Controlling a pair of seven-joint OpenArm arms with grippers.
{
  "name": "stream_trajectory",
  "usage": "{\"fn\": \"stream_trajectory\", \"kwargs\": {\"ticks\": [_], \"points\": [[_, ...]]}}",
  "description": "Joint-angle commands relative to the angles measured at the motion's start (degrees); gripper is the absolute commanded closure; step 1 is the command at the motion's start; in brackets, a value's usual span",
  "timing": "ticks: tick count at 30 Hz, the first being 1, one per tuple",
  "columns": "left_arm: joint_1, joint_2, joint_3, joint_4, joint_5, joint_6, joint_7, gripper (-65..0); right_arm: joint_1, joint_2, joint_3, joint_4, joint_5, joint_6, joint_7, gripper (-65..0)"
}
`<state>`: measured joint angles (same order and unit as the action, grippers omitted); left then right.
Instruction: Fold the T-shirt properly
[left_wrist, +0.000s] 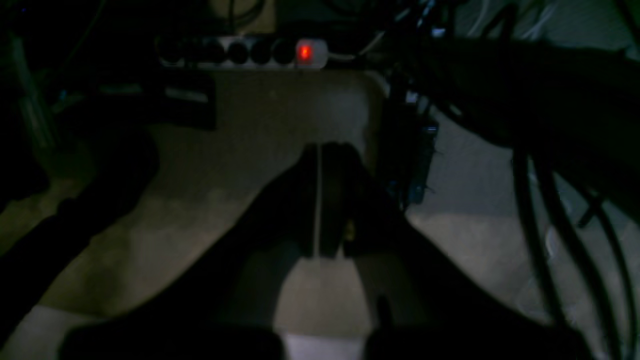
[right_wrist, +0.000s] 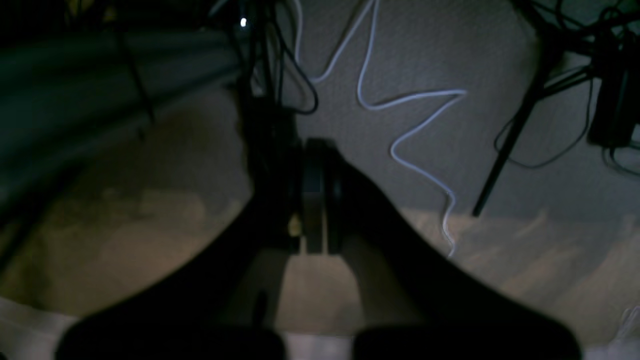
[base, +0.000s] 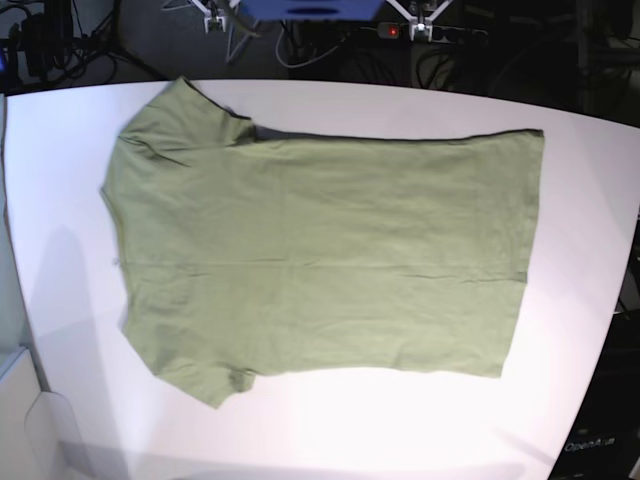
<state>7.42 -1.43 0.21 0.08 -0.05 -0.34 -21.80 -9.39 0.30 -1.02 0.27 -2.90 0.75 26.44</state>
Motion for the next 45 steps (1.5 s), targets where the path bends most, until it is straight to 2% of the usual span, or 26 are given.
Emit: {"fn": "stream_trajectory", "kwargs": {"ticks": [1, 4, 11, 13, 19, 25, 34, 40, 45], "points": [[0.8, -0.63, -0.16, -0.03, -0.34, -0.23, -1.98, -0.6, -1.12, 0.01, -0.08, 0.03, -0.31, -0.71, 2.62, -0.4], [2.38, -1.95, -0.34, -0.08, -1.31, -5.16, -6.2, -0.6, -4.02, 0.19, -0.08, 0.03, -0.75, -0.8, 9.83, -0.4], [6.69, -5.56, -3.5, -0.08, -9.13, -15.18, -16.22, -0.6, -10.44, 2.39, -0.08, -0.05, -1.9, -0.62, 26.53, -0.4], [8.27, -5.65, -3.42, -0.08, -10.19, -16.23, -20.53, -0.6, -12.11, 2.56, -0.08, -0.05, -1.9, -0.62, 30.22, -0.4], [12.84, -5.73, -2.98, -0.08, -9.66, -16.14, -31.43, -0.6, -15.98, 3.44, -0.08, -0.05, -1.9, -0.62, 40.68, -0.6], [16.36, -5.73, -2.89, -0.08, -9.57, -16.23, -38.37, -0.6, -19.4, 3.53, 0.18, 0.12, -1.9, -0.8, 51.41, -0.6], [21.55, -5.73, -2.89, -0.08, -9.57, -16.23, -53.58, -0.6, -20.28, 4.14, 0.09, 0.3, -1.81, -0.89, 51.41, -0.6], [22.69, -5.65, -2.89, -0.08, -9.66, -16.23, -53.67, -0.6, -21.69, 4.85, 0.09, 1.35, -1.81, -0.89, 51.59, -0.6], [23.04, -5.65, -3.24, 0.49, -9.75, -16.23, -53.76, -0.6, -28.19, 5.02, 0.27, 13.84, -1.81, -0.89, 51.41, -0.7]]}}
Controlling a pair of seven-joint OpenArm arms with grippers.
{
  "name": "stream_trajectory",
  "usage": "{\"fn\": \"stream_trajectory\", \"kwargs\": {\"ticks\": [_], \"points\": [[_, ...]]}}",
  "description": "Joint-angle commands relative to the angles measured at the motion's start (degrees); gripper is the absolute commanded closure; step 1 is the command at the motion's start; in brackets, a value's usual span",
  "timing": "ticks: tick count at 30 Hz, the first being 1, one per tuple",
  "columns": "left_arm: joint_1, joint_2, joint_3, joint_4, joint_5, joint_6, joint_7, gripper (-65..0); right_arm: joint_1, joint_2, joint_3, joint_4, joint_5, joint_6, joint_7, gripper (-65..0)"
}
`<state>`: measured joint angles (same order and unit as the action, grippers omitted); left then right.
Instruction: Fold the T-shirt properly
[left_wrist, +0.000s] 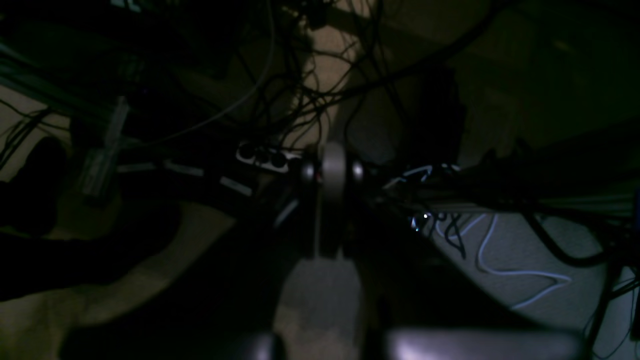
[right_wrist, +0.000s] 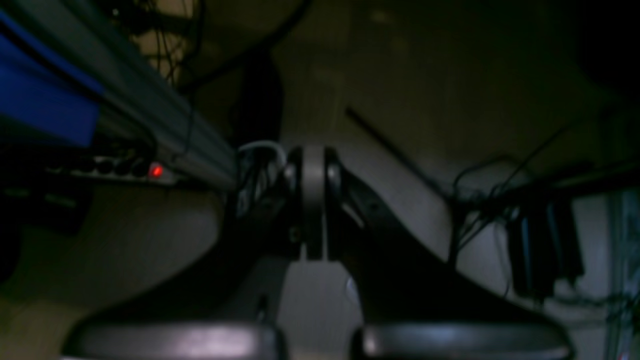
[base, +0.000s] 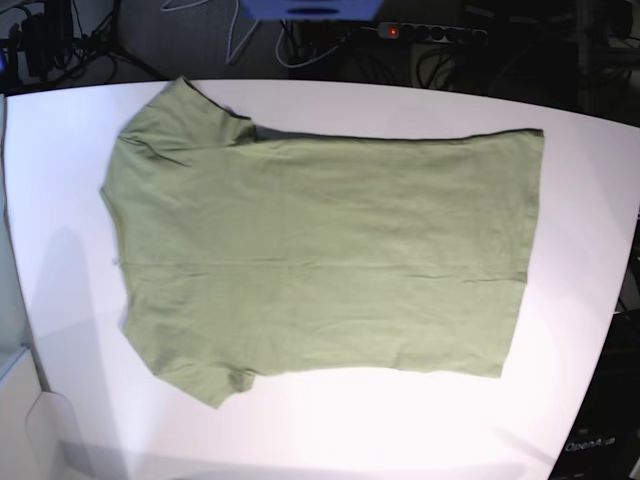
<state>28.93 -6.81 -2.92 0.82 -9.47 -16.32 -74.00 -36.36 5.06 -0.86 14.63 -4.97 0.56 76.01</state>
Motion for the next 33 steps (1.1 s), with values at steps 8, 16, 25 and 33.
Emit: {"fn": "stream_trajectory", "kwargs": {"ticks": [8, 16, 25, 33], "points": [[6.63, -0.36, -0.29, 9.07, -0.77, -0.26, -1.56, -0.6, -11.42, 0.26, 0.29, 18.2, 0.27, -0.78, 1.31, -0.7], [17.97, -0.36, -0.47, 32.98, -1.12, 0.27, -0.25, -0.6, -16.87, 0.08, 0.29, 31.21, 0.27, -0.78, -2.29, -0.7], [30.46, -4.84, -0.91, 71.93, -8.59, 0.27, 26.48, -0.6, -23.38, 0.17, 0.38, 54.77, 0.27, -0.78, -16.18, -0.7], [34.15, -5.02, -8.82, 89.6, -8.77, 0.27, 37.65, -0.6, -26.1, 0.26, 0.38, 70.33, 0.18, -0.69, -25.85, -0.6]]}}
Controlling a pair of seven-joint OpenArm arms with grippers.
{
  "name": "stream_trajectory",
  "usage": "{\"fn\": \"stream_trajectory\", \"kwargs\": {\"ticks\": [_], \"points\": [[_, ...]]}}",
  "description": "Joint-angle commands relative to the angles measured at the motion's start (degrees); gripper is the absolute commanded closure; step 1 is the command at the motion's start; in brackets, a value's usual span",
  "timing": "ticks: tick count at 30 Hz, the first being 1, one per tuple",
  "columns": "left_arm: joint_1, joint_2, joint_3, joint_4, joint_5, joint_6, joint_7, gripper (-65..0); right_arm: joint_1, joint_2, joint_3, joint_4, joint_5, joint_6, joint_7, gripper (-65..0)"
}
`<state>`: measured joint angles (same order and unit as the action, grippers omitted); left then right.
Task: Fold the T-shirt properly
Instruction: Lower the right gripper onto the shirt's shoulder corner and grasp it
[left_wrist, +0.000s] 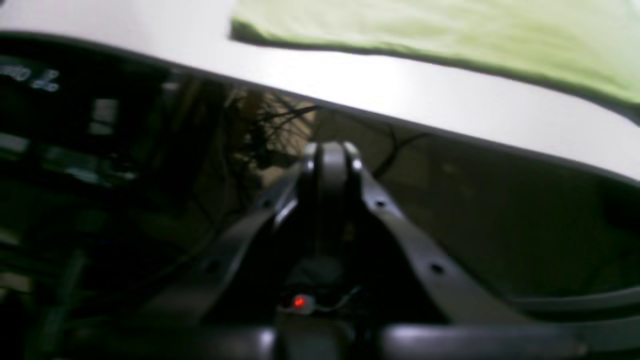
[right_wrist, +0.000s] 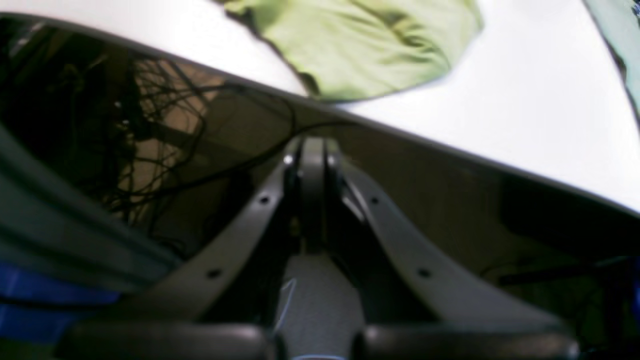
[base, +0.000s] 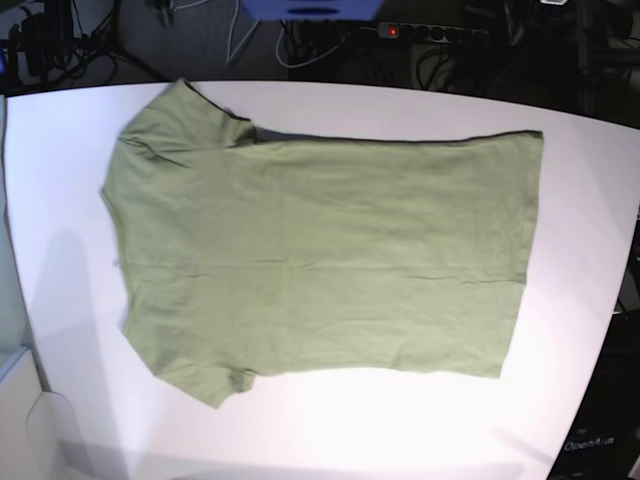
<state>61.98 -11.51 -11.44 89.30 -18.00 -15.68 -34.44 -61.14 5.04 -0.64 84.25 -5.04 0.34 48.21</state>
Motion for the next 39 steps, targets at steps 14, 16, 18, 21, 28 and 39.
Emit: {"fn": "stream_trajectory", "kwargs": {"ticks": [14, 16, 18, 21, 28, 39], "points": [[-3.21, 1.44, -15.24, 20.81, -0.24, -0.8, 28.33, -0.6, 3.78, -0.25, -0.01, 21.03, 1.74, -0.21, -24.86, -0.9], [-4.44, 2.32, -16.82, 21.69, -0.24, -0.8, 31.31, -0.6, 3.96, -0.95, -0.19, 22.61, 5.79, -0.12, -26.62, -1.5], [-5.49, 2.58, -17.61, 22.13, -0.24, -0.89, 33.86, -0.6, 4.22, -0.86, -0.28, 23.84, 9.39, 0.06, -28.03, -6.7], [-6.63, 2.58, -17.96, 22.66, -0.24, -0.89, 36.94, -0.6, 5.54, -0.86, -0.28, 24.1, 16.69, 4.8, -29.96, -20.2], [-7.6, 2.32, -18.84, 23.45, -0.15, -0.89, 38.26, -0.6, 8.44, 2.21, 0.95, 24.1, 38.14, 14.65, -39.99, -40.0], [-8.66, 4.61, -19.55, 24.51, 6.61, -0.71, 38.35, -0.6, 17.41, 11.53, 1.04, 13.73, 62.49, 14.65, -47.37, -40.3]]}}
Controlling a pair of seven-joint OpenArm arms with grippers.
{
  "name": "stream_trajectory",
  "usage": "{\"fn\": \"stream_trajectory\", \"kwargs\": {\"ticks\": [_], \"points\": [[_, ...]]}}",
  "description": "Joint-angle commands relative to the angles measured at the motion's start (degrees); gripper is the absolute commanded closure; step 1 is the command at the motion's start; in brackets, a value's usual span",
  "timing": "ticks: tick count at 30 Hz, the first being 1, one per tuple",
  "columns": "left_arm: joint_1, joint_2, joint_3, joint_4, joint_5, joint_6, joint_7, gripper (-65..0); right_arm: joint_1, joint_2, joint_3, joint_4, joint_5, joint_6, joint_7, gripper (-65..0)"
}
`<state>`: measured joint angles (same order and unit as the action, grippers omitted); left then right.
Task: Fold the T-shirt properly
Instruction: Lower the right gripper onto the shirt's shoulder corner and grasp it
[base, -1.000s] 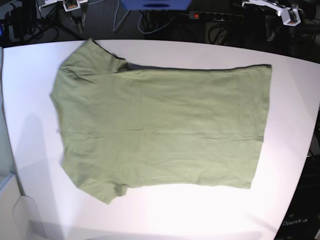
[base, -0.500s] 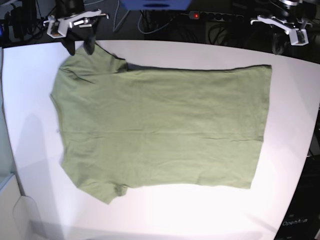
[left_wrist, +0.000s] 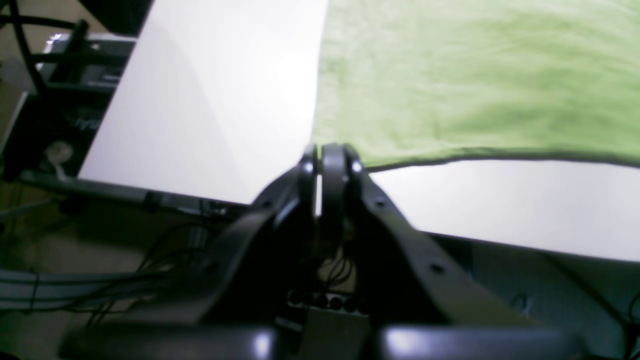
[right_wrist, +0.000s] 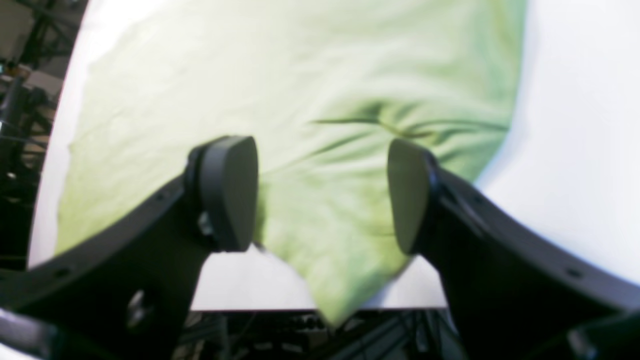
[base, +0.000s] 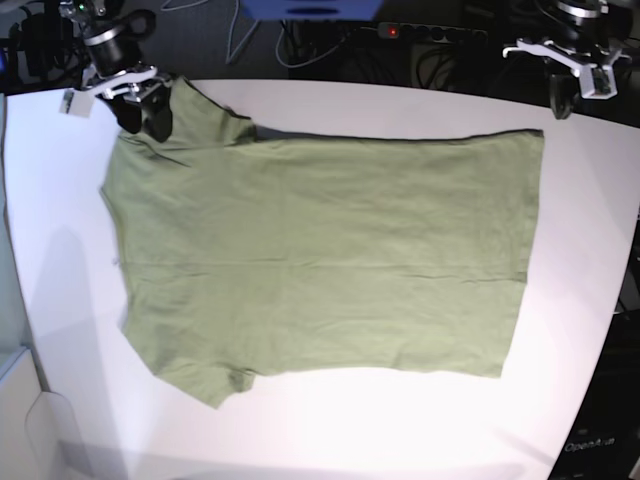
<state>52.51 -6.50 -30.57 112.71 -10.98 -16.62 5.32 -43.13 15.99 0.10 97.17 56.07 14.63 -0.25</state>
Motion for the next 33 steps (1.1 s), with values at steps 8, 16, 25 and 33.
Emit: {"fn": "stream_trajectory", "kwargs": {"ticks": [8, 16, 25, 33], "points": [[-3.5, 3.91, -0.42, 1.36, 6.81, 0.05, 3.07, -0.6, -0.51, 0.67, 0.3, -2.26, 2.78, 0.36, 1.88, -40.0], [-7.46, 4.61, -0.42, 1.36, 10.24, -0.04, 10.37, -0.6, -0.95, 0.67, 0.3, -3.14, 2.78, 0.36, 1.88, -40.0], [-7.46, 4.61, -0.33, 1.36, 10.24, -0.04, 10.37, -0.6, -1.83, 0.58, 0.3, -5.87, 2.78, 0.36, 1.88, -40.0], [-7.46, 4.61, -0.33, 0.92, 10.24, -0.04, 10.37, -0.6, -1.74, 0.58, -0.49, -7.1, 2.7, 0.36, 1.35, -40.0]]}}
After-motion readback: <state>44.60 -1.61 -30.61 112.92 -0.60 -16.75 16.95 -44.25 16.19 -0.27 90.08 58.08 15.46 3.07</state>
